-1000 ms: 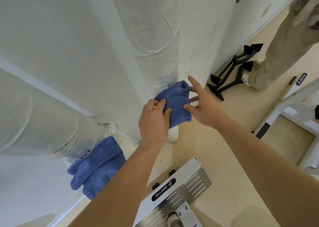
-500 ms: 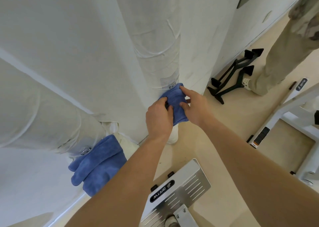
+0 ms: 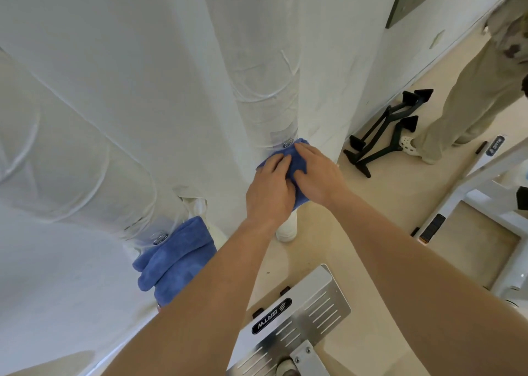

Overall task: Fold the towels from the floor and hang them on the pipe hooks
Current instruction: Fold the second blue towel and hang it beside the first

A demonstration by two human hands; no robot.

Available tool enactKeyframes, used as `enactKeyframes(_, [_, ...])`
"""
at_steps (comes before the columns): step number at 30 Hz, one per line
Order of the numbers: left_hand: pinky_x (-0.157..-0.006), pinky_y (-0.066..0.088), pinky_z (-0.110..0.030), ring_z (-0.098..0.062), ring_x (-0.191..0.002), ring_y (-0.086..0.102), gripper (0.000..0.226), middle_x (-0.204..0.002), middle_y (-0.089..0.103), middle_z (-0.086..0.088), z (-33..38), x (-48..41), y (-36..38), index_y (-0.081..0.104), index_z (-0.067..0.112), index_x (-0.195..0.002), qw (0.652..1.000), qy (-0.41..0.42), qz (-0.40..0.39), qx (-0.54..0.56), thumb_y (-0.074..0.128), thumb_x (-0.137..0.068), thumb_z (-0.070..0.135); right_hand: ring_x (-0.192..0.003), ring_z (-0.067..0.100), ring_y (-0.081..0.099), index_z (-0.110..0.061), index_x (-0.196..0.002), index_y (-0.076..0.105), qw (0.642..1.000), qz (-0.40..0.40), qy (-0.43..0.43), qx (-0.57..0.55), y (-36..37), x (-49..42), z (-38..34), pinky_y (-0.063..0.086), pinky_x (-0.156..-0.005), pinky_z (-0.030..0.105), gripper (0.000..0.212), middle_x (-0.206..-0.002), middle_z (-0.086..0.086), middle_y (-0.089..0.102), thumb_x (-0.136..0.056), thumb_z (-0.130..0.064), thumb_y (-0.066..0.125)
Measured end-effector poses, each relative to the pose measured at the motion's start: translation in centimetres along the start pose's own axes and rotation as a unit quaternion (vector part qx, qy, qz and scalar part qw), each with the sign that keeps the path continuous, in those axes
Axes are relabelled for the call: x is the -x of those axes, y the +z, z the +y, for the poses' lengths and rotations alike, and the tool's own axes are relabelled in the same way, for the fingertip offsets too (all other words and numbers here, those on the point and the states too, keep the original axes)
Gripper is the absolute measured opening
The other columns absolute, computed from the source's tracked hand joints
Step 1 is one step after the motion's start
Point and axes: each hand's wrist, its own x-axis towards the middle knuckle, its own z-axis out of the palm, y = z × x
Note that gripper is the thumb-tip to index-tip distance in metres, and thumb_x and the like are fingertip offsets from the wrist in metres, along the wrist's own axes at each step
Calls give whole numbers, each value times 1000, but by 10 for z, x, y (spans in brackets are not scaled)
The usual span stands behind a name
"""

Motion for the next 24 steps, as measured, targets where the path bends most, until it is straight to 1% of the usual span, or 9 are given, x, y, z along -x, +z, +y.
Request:
enactKeyframes(4, [-88,54,-40,-17,-121,53,50,-147,44,10,-4,-5,-2,48,23,-144,1000,0,-26,5,48,-94,18,-129,24,49,-19,-147,42,1000,-13,13,-11,2,-5,3,38,-100,30,57,-148,4,48,-91,-13,47])
enactKeyframes(5, [-89,53,-41,-17,-121,53,50,-147,44,9,-4,-5,-6,48,23,-144,999,6,-36,8,48,-94,18,-128,26,49,-18,-147,42,1000,-16,11,-9,0,-6,3,39,-100,32,57,-147,5,48,-90,-13,47])
enactKeyframes(8, [-94,51,-42,-20,-123,52,49,-147,46,4,-6,-3,-20,47,20,-144,998,16,-65,5,49,-95,20,-138,28,39,-17,-153,35,1000,-17,-2,6,-9,-4,-1,36,-111,36,64,-157,3,35,-90,-12,49])
enactKeyframes(11, [-95,50,-42,-23,-119,55,44,-137,55,-2,-7,4,-41,50,18,-140,998,5,-53,16,51,-96,22,-142,29,31,-21,-154,29,998,9,-1,54,-22,6,-11,38,-109,39,65,-161,0,24,-92,-14,47])
enactKeyframes(14, [-97,46,-37,-25,-122,54,44,-137,54,-5,-7,16,-68,49,17,-141,998,-22,-57,2,52,-98,24,-141,31,32,-20,-152,32,996,33,16,85,-38,18,-26,39,-108,42,61,-160,2,27,-93,-15,46])
enactKeyframes(16, [-104,40,-36,-26,-130,49,49,-144,50,-7,-8,29,-85,42,15,-147,997,-32,-72,-15,50,-101,28,-137,32,35,-19,-150,35,995,28,20,95,-48,30,-38,40,-107,42,56,-156,4,32,-95,-16,44])
enactKeyframes(18, [-108,37,-36,-25,-134,46,53,-148,47,-8,-8,48,-102,37,16,-151,996,-36,-82,-14,49,-101,29,-133,31,39,-17,-147,40,994,12,20,108,-54,44,-51,41,-102,40,51,-151,6,37,-96,-18,43])
enactKeyframes(21, [-108,41,-37,-23,-128,51,53,-145,50,-4,-15,89,-121,39,20,-151,995,-59,-79,21,52,-100,31,-127,32,44,-15,-140,47,992,-15,14,125,-49,72,-73,42,-95,38,43,-143,10,43,-97,-22,44])
enactKeyframes(24, [-100,48,-33,-16,-111,61,45,-132,60,4,-31,139,-138,49,24,-143,992,-100,-45,59,54,-98,28,-126,33,45,-14,-132,54,988,-15,-9,150,-26,111,-95,44,-93,40,39,-134,8,49,-95,-26,48])
